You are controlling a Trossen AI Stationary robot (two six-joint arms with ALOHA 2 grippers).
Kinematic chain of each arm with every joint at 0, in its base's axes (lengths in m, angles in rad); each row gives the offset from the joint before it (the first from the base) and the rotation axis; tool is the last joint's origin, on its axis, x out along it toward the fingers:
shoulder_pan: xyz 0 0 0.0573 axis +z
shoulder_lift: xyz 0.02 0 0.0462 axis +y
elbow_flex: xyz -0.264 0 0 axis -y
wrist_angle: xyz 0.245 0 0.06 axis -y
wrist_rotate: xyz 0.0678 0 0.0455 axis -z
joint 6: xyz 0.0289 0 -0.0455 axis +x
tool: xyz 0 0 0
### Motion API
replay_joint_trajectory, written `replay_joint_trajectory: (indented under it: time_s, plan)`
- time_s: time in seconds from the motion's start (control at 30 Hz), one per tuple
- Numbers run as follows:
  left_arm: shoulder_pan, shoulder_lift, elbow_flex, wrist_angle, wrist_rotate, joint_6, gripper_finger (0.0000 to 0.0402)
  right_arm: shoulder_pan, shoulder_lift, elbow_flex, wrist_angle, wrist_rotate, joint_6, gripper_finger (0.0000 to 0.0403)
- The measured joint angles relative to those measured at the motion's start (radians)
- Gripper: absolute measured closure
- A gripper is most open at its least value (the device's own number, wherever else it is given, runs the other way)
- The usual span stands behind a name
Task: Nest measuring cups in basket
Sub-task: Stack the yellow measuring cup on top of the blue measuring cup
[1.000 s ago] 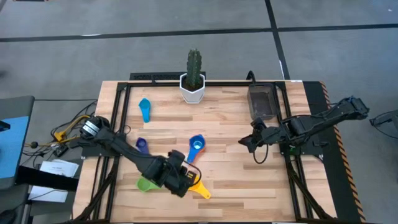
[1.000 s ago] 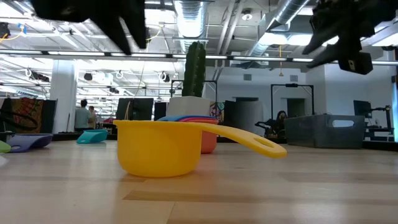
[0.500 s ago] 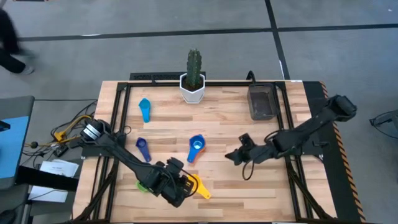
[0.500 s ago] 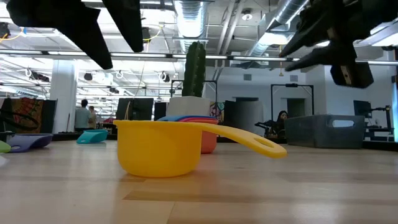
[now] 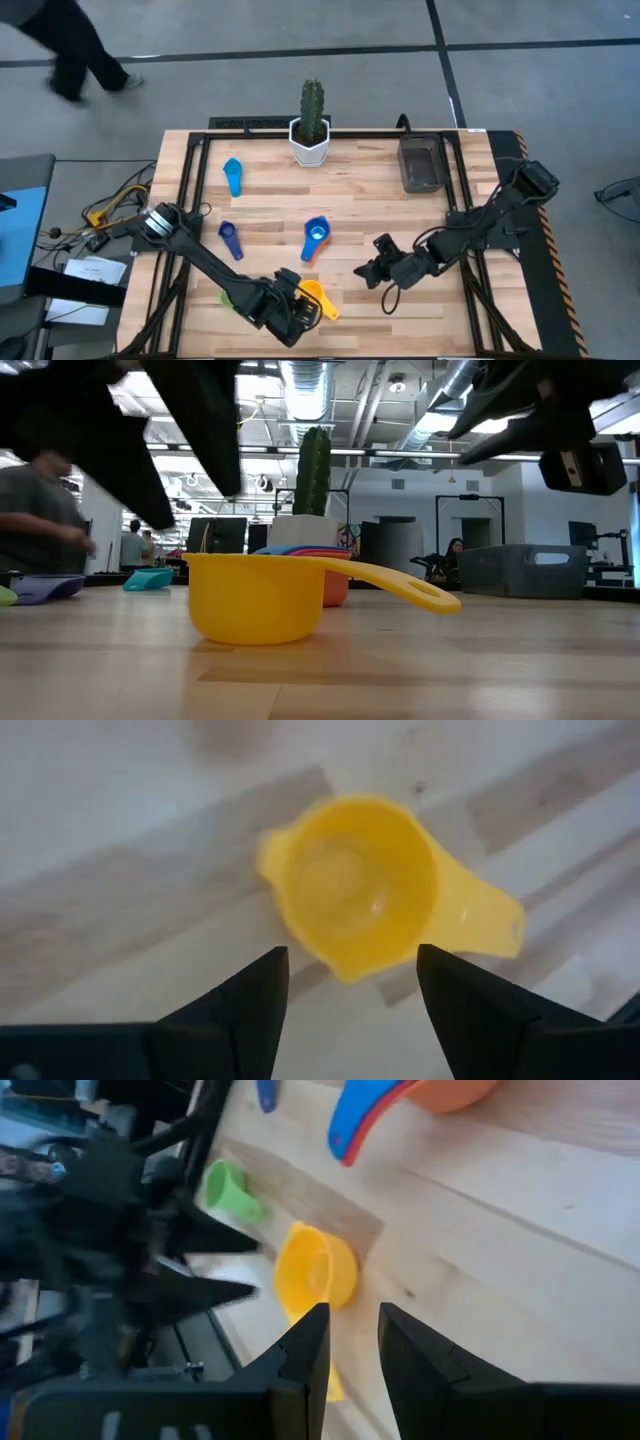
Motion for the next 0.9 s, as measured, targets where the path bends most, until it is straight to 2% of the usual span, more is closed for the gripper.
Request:
replay_joint_trajectory:
  time_s: [0.17, 0.4, 0.67, 0.9]
  plan:
    - [0.014, 0.059, 0.0, 0.02, 0.057, -0.028, 0.0191, 0.02, -0.018, 0.003, -0.006, 0.002, -0.001, 0.029]
    - [0.027, 0.065, 0.003, 0.012, 0.046, -0.034, 0.0191, 0.023, -0.049, 0.003, -0.05, 0.004, -0.004, 0.029]
    - [0.036, 0.065, 0.032, 0.004, 0.044, 0.027, 0.0191, 0.037, -0.049, 0.003, -0.055, -0.011, -0.004, 0.029]
    - [0.037, 0.064, 0.081, -0.066, 0.039, 0.089, 0.0191, 0.036, -0.049, 0.003, -0.061, -0.013, -0.004, 0.029]
